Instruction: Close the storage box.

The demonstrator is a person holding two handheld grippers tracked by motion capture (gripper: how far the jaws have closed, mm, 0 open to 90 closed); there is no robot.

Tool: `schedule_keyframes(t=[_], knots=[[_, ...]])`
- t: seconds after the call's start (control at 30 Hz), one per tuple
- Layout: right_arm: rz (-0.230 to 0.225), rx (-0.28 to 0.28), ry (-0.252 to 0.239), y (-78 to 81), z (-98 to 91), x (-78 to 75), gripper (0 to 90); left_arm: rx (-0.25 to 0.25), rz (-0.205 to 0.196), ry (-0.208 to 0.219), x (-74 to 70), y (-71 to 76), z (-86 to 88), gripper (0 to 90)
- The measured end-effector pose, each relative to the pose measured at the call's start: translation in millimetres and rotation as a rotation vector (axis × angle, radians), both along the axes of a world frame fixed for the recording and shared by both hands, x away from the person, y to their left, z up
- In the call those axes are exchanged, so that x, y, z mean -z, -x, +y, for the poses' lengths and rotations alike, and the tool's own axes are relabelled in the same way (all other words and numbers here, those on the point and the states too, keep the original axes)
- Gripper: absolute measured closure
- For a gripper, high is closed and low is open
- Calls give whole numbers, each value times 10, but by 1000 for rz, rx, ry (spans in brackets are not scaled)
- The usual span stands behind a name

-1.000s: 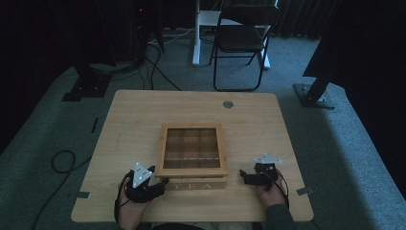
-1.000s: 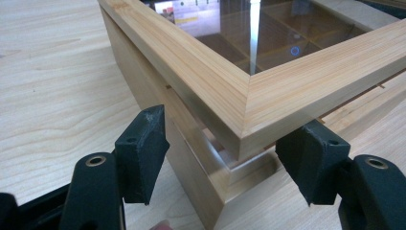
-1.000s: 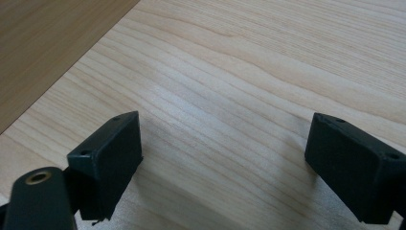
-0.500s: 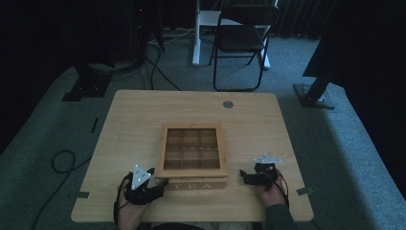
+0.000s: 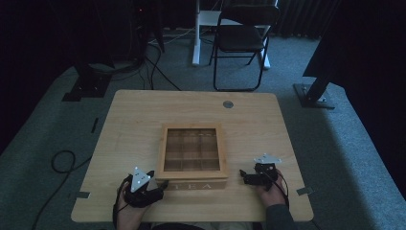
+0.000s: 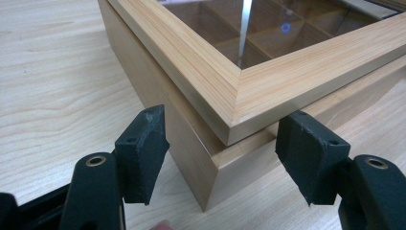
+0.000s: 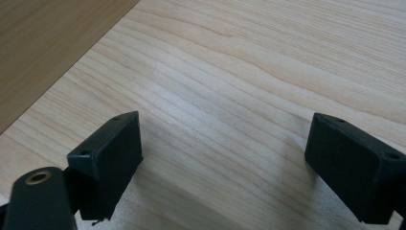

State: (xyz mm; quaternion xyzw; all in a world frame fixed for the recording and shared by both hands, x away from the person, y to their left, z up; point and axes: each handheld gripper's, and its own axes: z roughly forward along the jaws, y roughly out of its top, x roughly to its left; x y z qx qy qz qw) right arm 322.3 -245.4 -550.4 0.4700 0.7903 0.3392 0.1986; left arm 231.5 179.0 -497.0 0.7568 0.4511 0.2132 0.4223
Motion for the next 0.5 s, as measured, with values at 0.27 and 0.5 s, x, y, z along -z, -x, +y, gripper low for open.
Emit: schedule_keyframes(t=[0.27, 0.5], knots=[[0, 0, 0, 0, 0, 0, 121, -3, 7, 5, 21, 10, 3, 354], [0, 0, 0, 0, 0, 0, 121, -5, 16, 5, 33, 24, 10, 353]])
